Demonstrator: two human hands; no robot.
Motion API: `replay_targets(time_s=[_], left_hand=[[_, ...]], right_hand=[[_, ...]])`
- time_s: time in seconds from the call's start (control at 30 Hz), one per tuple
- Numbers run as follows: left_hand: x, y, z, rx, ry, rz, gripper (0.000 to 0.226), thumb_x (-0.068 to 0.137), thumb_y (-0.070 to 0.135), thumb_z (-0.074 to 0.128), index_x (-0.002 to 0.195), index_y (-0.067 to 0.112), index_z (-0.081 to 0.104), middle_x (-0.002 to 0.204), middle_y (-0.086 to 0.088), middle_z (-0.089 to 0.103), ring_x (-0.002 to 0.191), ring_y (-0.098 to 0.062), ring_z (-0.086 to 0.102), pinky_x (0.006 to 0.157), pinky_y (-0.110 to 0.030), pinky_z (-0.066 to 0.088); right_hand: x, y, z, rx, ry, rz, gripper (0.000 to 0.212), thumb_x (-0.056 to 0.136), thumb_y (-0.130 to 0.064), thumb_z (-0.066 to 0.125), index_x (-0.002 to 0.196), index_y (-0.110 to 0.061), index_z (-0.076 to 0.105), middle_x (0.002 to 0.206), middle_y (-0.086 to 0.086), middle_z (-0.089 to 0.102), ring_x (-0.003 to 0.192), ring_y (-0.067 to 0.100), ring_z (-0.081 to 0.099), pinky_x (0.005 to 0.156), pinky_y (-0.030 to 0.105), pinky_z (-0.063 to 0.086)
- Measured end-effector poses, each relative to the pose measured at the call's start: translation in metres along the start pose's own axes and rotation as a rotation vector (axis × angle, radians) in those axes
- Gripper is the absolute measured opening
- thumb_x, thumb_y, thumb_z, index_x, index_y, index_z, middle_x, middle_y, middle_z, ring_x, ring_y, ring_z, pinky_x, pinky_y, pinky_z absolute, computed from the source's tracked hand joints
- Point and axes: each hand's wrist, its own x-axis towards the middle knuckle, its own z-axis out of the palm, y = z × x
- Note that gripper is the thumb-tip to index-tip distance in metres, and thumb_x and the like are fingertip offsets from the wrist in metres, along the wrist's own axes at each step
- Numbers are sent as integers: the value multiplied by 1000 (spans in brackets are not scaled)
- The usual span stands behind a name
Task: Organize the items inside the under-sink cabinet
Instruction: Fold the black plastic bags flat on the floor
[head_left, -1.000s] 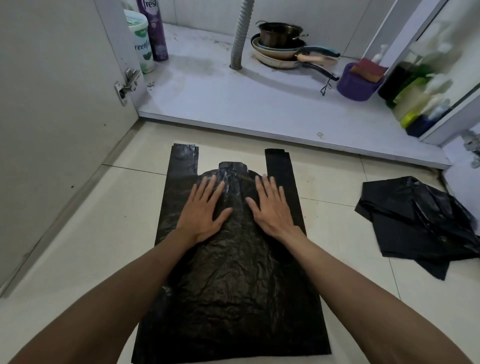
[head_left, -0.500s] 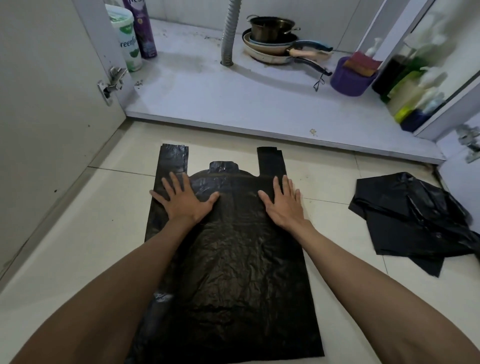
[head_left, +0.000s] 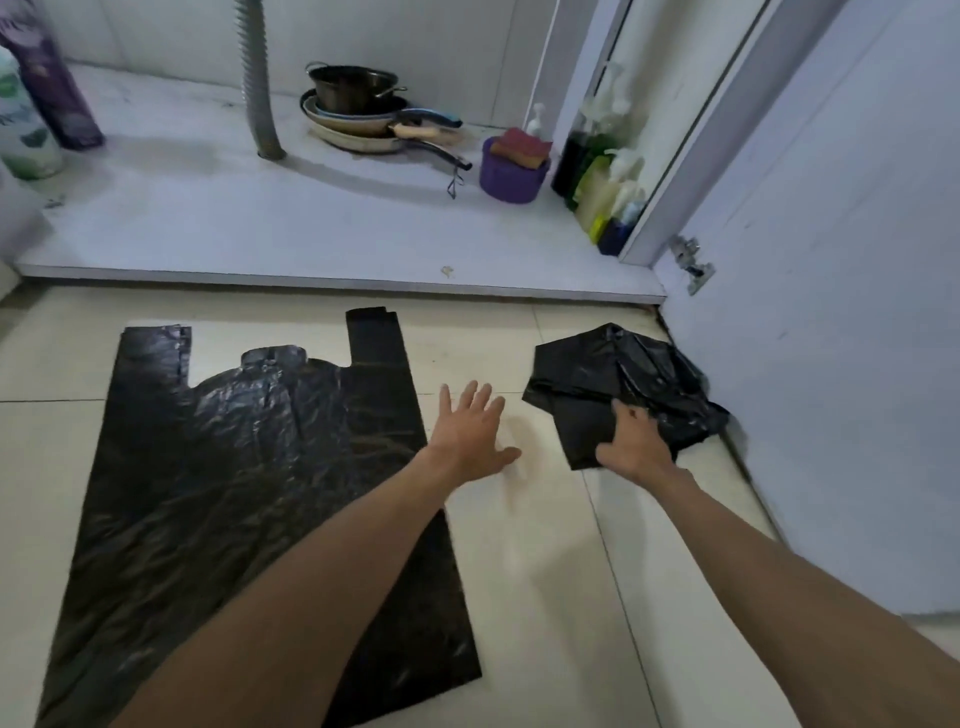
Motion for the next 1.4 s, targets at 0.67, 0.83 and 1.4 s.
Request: replay_targets(time_s=[0.67, 0.83, 1.4], left_hand=[[5, 131, 26, 91, 22, 181, 29, 92, 13, 52, 120, 8, 55, 121, -11, 56, 110, -26, 54, 93, -34, 42], [5, 139, -9, -142, 116, 153, 27, 84, 8, 51, 111, 7, 50, 114, -10, 55, 106, -28, 54, 84, -36, 45], [-9, 137, -145, -421, 591, -18, 20, 92, 25, 53, 99, 10, 64, 98, -13, 66, 95, -34, 60, 76, -38, 46]], right_hand=[[-56, 61, 30, -24, 116, -153, 37, 81, -36, 70, 117, -35, 62, 107, -8, 71, 103, 18, 65, 94, 36, 48], [-63, 57, 18, 72, 293, -160, 16, 88, -29, 60, 99, -32, 71, 88, -6, 70, 86, 18, 67, 71, 32, 52], [-64, -44, -172, 493, 680, -277, 8, 92, -27, 59, 90, -28, 67, 87, -6, 66, 83, 16, 60, 70, 28, 42]])
